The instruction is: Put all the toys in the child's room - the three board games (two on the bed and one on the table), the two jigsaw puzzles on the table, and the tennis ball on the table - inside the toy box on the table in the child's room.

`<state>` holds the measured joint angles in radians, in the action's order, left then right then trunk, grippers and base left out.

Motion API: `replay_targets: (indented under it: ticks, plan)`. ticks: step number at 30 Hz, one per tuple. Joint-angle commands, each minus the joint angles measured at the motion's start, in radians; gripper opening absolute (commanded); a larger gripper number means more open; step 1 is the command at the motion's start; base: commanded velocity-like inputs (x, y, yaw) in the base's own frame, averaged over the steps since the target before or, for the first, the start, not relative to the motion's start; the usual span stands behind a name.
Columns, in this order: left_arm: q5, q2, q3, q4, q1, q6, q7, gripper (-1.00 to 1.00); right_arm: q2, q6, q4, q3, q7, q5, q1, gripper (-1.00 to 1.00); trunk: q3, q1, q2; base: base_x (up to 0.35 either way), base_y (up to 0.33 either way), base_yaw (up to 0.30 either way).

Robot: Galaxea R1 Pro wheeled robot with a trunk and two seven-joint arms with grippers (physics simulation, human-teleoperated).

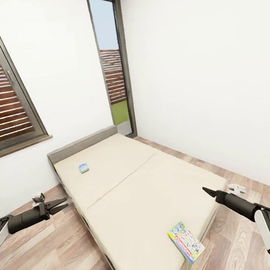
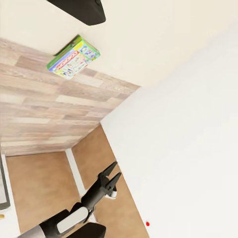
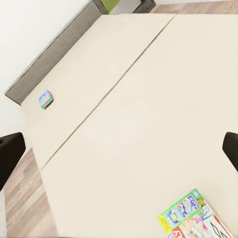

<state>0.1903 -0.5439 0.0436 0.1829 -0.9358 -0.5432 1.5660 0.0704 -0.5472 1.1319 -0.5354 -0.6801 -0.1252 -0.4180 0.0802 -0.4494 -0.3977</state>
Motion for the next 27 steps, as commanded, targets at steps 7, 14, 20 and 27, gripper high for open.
replay_targets:
  ticks: [7,14,20,27]
  plan:
    - [-0.007,0.002,0.003,0.000,-0.001,-0.011,0.005,1.00,0.002,-0.008,0.000,-0.002,-0.008,-0.008,-0.001,1.00,0.002,-0.001,-0.002,0.000,-0.295,0.129]
    - [-0.007,0.002,0.003,0.000,-0.001,-0.011,0.005,1.00,0.002,-0.006,0.000,-0.003,-0.029,-0.008,-0.001,1.00,0.002,-0.001,-0.002,0.000,-0.303,0.007]
    - [-0.008,0.002,0.003,0.001,-0.001,-0.011,0.005,1.00,0.001,0.014,0.000,-0.003,-0.031,-0.008,-0.001,1.00,0.002,-0.001,-0.002,0.000,-0.303,0.076]
    - [-0.008,0.002,0.002,0.001,-0.001,-0.012,0.005,1.00,0.001,0.018,0.000,-0.002,-0.031,-0.008,-0.001,1.00,0.002,-0.001,-0.002,0.000,-0.308,0.263]
